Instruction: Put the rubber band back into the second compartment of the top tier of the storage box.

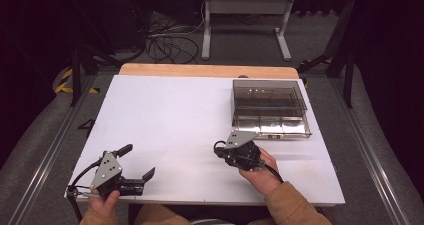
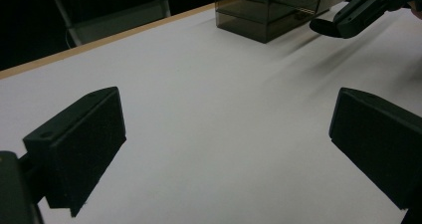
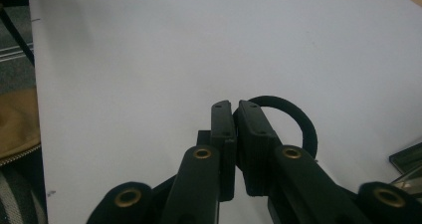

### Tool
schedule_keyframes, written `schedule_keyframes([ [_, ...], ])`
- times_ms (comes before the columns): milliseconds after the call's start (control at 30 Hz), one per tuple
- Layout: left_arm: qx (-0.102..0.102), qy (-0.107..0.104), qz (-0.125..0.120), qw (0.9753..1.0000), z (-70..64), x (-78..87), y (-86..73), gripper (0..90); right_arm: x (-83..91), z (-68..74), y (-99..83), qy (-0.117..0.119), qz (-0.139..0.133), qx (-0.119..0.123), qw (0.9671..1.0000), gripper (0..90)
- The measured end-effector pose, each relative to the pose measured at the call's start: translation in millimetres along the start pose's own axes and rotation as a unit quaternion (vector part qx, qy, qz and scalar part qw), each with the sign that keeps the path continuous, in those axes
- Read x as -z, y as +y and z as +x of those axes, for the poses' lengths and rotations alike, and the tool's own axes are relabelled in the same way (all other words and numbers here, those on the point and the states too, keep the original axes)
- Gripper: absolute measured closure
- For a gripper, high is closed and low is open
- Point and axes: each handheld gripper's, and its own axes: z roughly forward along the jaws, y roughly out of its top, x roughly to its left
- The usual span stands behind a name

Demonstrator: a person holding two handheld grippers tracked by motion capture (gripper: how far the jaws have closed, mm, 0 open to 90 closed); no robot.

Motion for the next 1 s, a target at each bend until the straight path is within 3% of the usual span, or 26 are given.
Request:
schedule_keyframes([
  [400,0.000,0.000,0.000,1.0000,0.0,-0.1,0.0,1.9,9.7,0.2,1.9,0.001,-0.022,0.003,0.9998,86.1],
  [1000,0.001,0.000,0.001,1.0000,-0.3,-0.1,0.1,1.9,30.9,-8.0,5.2,-0.017,-0.041,0.002,0.9990,86.0],
])
